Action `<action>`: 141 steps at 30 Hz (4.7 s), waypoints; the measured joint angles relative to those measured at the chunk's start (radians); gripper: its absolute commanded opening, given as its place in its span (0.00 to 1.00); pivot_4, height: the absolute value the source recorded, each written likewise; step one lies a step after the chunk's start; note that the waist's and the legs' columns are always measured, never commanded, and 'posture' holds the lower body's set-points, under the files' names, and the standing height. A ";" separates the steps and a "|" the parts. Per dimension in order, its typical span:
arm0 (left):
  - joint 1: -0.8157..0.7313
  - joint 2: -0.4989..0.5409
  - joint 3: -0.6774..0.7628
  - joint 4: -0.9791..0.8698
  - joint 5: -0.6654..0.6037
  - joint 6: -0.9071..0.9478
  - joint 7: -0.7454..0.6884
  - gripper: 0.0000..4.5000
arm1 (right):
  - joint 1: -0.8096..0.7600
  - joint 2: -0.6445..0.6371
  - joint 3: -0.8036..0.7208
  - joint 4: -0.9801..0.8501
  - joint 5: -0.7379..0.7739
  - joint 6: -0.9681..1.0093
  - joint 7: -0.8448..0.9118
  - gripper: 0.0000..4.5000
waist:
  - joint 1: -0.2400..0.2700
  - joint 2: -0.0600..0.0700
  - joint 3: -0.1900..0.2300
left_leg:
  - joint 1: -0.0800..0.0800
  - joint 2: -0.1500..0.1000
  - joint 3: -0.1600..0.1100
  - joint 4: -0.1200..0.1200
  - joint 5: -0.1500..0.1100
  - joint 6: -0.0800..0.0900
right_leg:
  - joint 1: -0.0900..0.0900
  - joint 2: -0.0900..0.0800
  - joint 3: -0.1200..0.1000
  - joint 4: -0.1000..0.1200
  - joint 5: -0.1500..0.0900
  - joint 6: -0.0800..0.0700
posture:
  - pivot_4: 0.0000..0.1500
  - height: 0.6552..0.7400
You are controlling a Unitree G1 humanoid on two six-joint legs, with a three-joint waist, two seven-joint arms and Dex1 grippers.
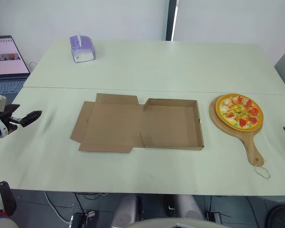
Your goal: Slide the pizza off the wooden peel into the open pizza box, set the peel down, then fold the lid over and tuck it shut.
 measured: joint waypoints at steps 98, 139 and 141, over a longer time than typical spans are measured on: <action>-0.165 -0.494 -0.477 -1.367 -0.375 0.657 -0.083 1.00 | 0.237 0.492 0.080 -0.821 0.067 0.629 -0.622 0.45 | -0.005 0.000 -0.001 | 0.003 0.001 -0.001 0.004 0.004 -0.003 | 0.011 0.007 0.006 -0.002 0.001 0.007 | 1.00 1.00; -0.263 -0.224 -0.296 -1.197 -0.414 0.714 -0.157 1.00 | -0.446 0.348 0.478 -0.424 -0.069 0.215 -0.193 0.36 | -0.014 0.009 0.006 | -0.019 -0.001 -0.001 0.004 0.004 -0.004 | -0.015 0.003 0.003 -0.002 0.004 0.003 | 1.00 1.00; -0.262 -0.217 -0.291 -1.218 -0.419 0.723 -0.155 1.00 | -0.449 0.357 0.484 -0.401 -0.080 0.173 -0.178 0.36 | -0.013 0.009 0.006 | -0.019 -0.001 -0.001 0.004 0.004 -0.004 | -0.015 0.002 0.003 -0.002 0.004 0.003 | 1.00 1.00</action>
